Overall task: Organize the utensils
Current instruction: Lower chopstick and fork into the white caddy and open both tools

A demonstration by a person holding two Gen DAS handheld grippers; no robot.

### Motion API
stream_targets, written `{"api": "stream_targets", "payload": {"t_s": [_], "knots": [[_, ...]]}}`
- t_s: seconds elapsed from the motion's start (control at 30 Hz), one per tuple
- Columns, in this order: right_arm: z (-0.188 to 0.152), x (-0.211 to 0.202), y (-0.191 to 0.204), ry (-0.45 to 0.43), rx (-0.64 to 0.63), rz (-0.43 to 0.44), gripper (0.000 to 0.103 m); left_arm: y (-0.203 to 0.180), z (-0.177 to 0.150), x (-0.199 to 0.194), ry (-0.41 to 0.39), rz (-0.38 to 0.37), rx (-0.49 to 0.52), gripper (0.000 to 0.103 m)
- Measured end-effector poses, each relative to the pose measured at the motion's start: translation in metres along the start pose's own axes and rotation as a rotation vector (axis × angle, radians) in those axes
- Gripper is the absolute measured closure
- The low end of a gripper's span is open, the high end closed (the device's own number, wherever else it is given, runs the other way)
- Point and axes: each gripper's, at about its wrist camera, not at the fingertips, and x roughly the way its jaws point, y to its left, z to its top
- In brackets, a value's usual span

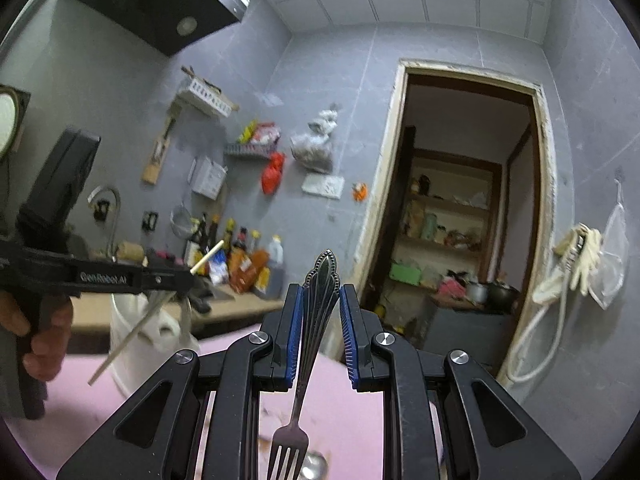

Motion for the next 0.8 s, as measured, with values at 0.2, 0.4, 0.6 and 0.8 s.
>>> {"api": "stream_targets", "payload": {"t_s": [0.2,0.4,0.6,0.8], "knots": [[0.032,0.030,0.018,-0.083,0.031,0.049,0.087,0.048,0.038,-0.008,-0.090,0.057,-0.032,0.101],[0.049,0.063,0.037,-0.121,0.099,0.108,0.087,0.100,0.062,-0.003,-0.163,0.130,-0.069,0.101],[0.040,0.085,0.054,-0.103,0.141,0.140,0.087,0.149,0.056,0.007,-0.198,0.162,-0.171,0.101],[0.022,0.098,0.068,-0.074,0.152,0.151,0.087,0.162,0.040,0.007,-0.235,0.182,-0.206,0.101]]}}
